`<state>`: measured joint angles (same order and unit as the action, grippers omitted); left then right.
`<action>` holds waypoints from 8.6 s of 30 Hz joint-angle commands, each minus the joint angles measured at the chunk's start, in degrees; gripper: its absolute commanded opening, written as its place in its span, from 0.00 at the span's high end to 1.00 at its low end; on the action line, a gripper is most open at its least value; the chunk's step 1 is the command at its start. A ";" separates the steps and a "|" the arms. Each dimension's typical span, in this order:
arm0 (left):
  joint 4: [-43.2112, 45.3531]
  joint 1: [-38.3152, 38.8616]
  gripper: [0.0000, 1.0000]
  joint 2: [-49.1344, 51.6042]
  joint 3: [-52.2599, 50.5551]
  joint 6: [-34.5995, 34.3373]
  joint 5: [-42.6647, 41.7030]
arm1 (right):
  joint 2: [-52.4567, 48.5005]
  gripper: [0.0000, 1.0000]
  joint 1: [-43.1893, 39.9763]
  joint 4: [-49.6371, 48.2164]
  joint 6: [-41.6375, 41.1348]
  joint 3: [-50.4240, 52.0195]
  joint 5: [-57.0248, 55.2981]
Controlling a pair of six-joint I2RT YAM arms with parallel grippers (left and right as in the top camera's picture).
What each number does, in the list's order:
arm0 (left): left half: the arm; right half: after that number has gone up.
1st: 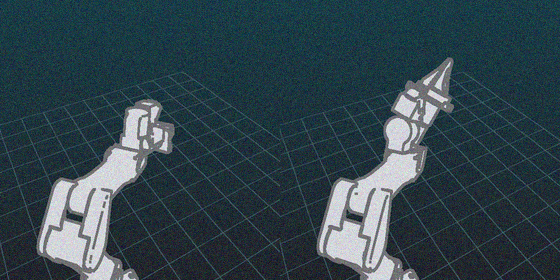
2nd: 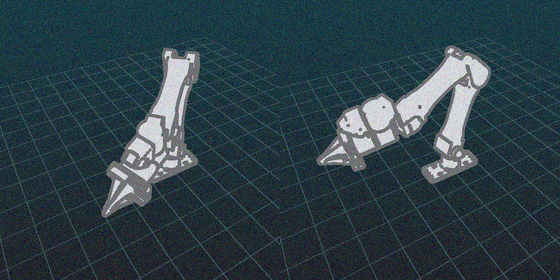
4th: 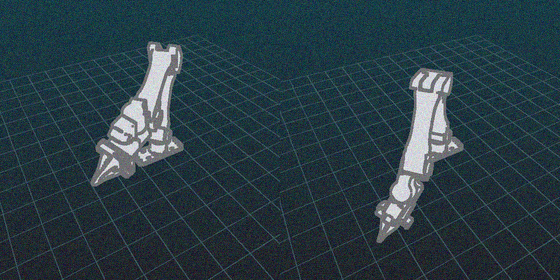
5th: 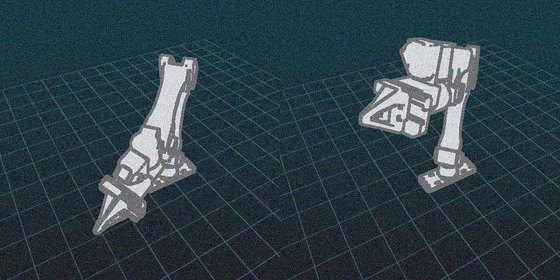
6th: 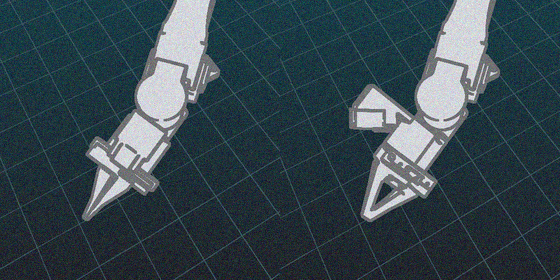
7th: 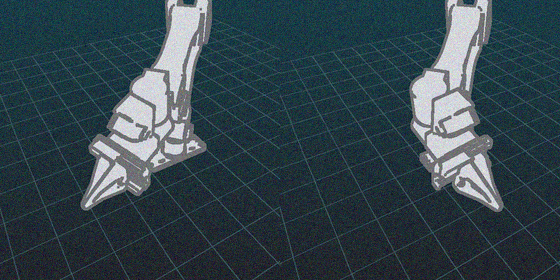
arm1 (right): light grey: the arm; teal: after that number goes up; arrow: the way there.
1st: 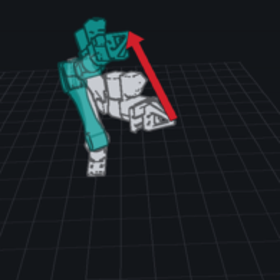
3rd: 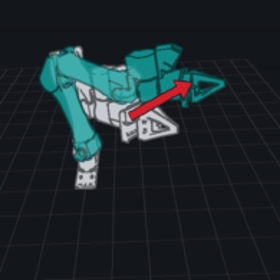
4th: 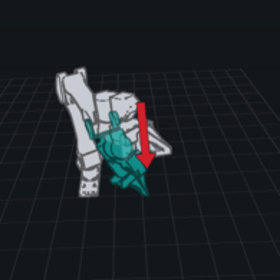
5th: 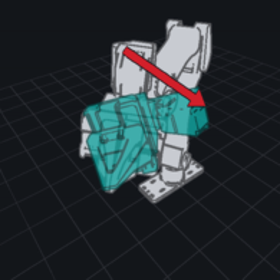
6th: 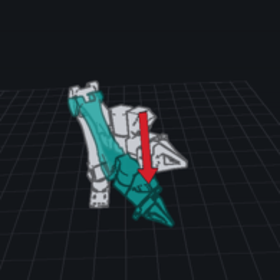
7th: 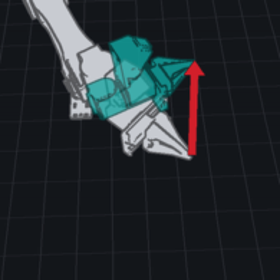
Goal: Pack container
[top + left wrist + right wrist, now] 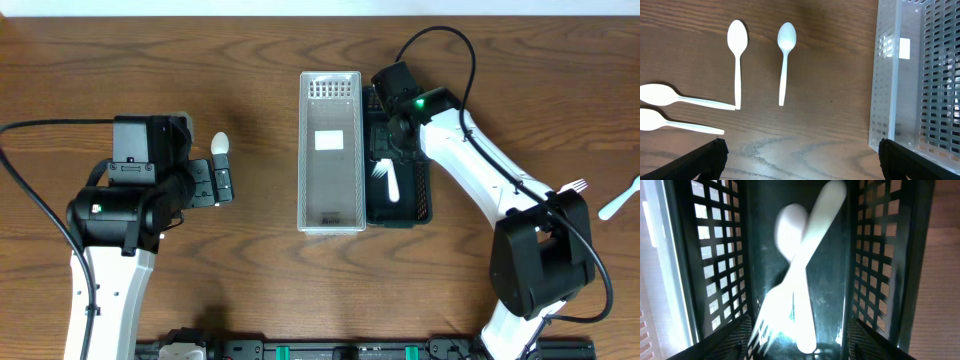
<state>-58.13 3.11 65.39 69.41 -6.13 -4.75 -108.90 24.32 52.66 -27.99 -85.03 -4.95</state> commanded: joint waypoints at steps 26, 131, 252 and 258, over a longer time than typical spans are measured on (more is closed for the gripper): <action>-0.13 0.17 0.02 0.11 1.33 0.57 -0.17 | 6.47 0.14 -48.78 4.76 -11.13 5.05 -1.64; -1.05 0.17 0.02 0.11 1.33 0.57 1.36 | 9.90 0.06 -16.70 0.70 -0.28 -9.81 -4.44; -1.18 0.20 0.02 0.11 1.33 0.55 1.33 | -20.68 0.82 -68.17 -14.88 21.62 -9.75 1.31; -1.18 0.20 0.02 0.11 1.33 0.55 1.33 | -12.24 0.87 -64.15 -13.38 20.74 -9.75 1.81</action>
<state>-59.13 3.14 65.39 69.41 -6.13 -4.10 -127.61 -42.76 39.00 -6.76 -94.78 -3.20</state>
